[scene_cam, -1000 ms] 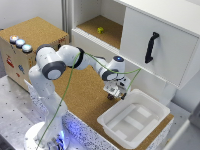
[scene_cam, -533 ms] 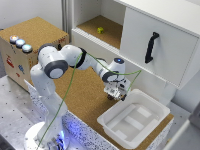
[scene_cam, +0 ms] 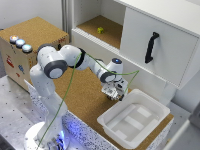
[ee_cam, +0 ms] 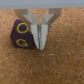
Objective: Push left the purple block
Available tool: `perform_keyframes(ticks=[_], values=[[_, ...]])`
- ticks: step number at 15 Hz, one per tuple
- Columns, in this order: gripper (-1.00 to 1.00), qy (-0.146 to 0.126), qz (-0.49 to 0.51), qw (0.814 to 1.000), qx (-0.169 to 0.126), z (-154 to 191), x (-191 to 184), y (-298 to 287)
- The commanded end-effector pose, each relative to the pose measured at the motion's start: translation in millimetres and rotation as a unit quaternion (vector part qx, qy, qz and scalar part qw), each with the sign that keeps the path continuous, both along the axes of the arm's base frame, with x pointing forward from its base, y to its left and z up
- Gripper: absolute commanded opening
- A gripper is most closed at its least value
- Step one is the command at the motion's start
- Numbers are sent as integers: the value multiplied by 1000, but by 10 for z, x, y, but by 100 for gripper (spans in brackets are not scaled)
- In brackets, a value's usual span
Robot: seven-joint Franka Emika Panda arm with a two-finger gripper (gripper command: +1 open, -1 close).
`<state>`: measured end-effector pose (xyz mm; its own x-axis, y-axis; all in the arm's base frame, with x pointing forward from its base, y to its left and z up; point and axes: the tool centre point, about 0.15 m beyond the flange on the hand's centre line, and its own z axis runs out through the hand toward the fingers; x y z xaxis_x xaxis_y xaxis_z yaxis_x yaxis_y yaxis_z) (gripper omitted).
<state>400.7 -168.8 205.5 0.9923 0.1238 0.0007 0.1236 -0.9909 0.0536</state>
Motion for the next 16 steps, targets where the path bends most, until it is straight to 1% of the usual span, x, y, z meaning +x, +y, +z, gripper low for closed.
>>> perform_keyframes(ticks=[1, 3, 5, 7, 9, 10, 11, 14, 15, 16], values=[[-100, -24, 1, 999, -34, 101, -119, 347], [-100, -26, -3, 999, -39, 156, -152, 456], [-100, -23, -12, 999, -43, 143, -150, 580], [-100, -14, -17, 998, -55, 94, -185, 684], [-100, -3, -17, 998, -58, 33, -222, 719], [-100, -3, -14, 998, -59, 33, -247, 728], [-100, -3, -8, 998, -55, 45, -267, 733], [-100, -6, 14, 999, -30, 105, -302, 748], [-100, -14, 22, 999, -27, 121, -326, 766], [-100, -14, 29, 999, -22, 115, -345, 782]])
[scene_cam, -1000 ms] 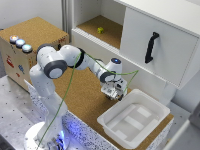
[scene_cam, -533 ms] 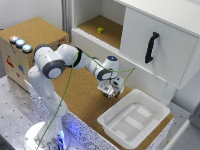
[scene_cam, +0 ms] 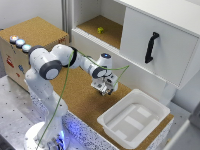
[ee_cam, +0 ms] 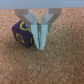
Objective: Push left the purple block
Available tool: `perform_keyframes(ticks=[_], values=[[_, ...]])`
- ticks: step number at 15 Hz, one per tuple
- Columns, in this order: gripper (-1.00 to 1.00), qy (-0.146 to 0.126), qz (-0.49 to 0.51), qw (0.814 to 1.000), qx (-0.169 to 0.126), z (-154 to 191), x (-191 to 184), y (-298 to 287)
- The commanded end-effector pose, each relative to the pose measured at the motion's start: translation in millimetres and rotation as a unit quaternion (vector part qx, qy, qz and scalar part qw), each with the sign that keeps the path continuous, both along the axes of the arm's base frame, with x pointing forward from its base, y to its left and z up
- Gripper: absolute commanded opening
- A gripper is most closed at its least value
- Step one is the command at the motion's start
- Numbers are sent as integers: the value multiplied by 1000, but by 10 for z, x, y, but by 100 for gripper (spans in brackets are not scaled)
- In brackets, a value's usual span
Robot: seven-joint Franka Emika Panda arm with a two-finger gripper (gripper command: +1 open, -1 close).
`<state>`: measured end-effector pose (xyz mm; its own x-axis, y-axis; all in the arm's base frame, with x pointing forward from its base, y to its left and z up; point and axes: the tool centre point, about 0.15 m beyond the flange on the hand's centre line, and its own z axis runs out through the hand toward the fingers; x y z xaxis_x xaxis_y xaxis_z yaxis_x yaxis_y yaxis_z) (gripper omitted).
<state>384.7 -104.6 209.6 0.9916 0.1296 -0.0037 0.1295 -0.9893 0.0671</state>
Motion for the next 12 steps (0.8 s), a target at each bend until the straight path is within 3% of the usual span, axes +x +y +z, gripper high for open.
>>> perform_keyframes(ticks=[1, 5, 12], values=[[-100, -15, 29, 999, -12, 49, -204, 155], [-100, -5, 20, 1000, -15, -22, -180, 246], [-100, -4, -23, 999, -48, -102, -78, 701]])
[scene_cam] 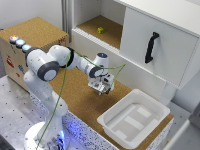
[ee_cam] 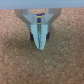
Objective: Push left the purple block
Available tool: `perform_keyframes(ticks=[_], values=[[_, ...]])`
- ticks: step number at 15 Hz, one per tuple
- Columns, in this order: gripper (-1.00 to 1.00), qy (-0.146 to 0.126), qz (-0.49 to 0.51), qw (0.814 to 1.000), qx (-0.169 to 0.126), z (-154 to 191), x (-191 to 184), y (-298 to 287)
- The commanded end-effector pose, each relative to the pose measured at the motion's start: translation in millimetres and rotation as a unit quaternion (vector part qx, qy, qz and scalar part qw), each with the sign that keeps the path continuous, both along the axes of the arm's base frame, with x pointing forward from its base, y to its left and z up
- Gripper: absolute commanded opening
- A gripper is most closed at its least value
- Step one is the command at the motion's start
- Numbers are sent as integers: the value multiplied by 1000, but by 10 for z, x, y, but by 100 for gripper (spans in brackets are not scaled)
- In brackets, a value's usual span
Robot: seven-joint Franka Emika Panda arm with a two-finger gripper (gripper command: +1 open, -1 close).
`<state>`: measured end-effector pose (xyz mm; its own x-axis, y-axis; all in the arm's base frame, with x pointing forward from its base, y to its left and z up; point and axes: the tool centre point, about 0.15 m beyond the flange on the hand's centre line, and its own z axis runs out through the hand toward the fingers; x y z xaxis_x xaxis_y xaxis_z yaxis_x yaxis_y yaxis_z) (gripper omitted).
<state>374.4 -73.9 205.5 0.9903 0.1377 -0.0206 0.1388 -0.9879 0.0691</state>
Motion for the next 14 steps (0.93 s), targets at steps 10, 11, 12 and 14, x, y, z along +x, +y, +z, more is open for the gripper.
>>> perform_keyframes(ticks=[10, 11, 12, 14], values=[[-100, 32, -62, 997, -41, -77, 47, 964], [-100, 32, -64, 997, -41, -83, 55, 1009], [-100, 32, -67, 996, -42, -89, 65, 1055], [-100, 37, -68, 996, -44, -99, 87, 1165]])
